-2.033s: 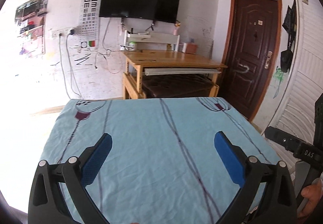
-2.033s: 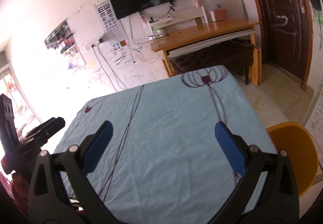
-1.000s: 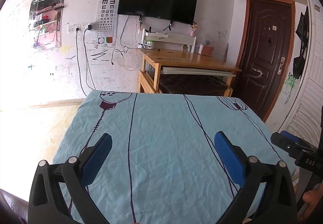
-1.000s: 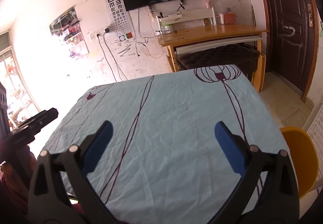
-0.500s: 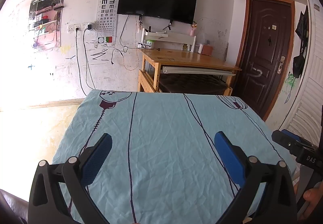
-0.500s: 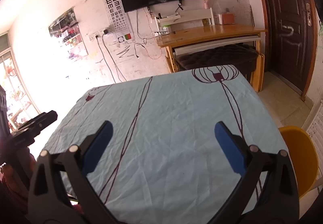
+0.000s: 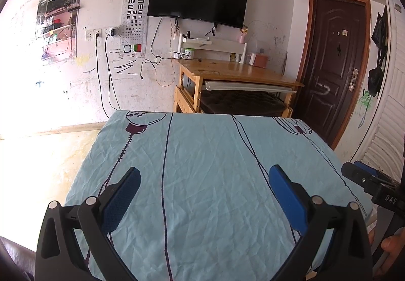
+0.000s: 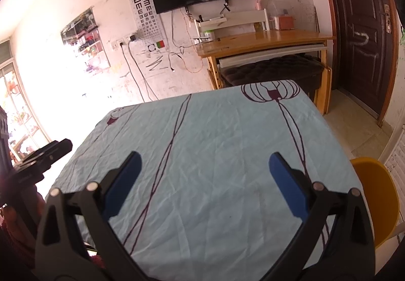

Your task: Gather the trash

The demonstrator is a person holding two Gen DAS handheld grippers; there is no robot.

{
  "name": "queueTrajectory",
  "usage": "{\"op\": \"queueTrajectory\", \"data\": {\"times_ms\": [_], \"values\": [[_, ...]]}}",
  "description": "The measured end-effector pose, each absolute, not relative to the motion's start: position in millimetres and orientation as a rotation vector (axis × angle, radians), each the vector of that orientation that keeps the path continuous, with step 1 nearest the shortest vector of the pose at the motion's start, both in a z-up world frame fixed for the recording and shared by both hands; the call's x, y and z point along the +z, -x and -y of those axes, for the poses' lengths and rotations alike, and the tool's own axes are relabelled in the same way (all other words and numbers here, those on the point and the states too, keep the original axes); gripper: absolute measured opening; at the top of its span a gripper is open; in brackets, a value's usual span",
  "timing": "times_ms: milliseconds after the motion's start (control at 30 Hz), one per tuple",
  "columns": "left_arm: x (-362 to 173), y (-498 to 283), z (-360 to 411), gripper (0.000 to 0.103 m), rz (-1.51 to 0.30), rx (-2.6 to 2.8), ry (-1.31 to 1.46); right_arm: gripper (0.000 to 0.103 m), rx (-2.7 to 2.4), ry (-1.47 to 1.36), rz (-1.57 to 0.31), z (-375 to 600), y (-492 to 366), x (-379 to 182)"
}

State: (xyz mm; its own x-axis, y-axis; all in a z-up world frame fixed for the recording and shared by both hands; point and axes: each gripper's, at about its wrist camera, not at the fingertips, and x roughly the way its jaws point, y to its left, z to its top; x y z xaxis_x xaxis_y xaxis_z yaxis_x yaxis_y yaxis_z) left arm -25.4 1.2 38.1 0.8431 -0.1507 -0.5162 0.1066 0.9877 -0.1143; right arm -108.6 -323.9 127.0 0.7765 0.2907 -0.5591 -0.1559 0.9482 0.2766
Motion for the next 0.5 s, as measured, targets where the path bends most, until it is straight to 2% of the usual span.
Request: {"op": "queueTrajectory", "data": {"times_ms": [500], "values": [[32.7, 23.5, 1.3, 0.096, -0.579, -0.154, 0.073, 0.097, 0.245, -0.215, -0.643, 322.3, 107.6, 125.4]]}}
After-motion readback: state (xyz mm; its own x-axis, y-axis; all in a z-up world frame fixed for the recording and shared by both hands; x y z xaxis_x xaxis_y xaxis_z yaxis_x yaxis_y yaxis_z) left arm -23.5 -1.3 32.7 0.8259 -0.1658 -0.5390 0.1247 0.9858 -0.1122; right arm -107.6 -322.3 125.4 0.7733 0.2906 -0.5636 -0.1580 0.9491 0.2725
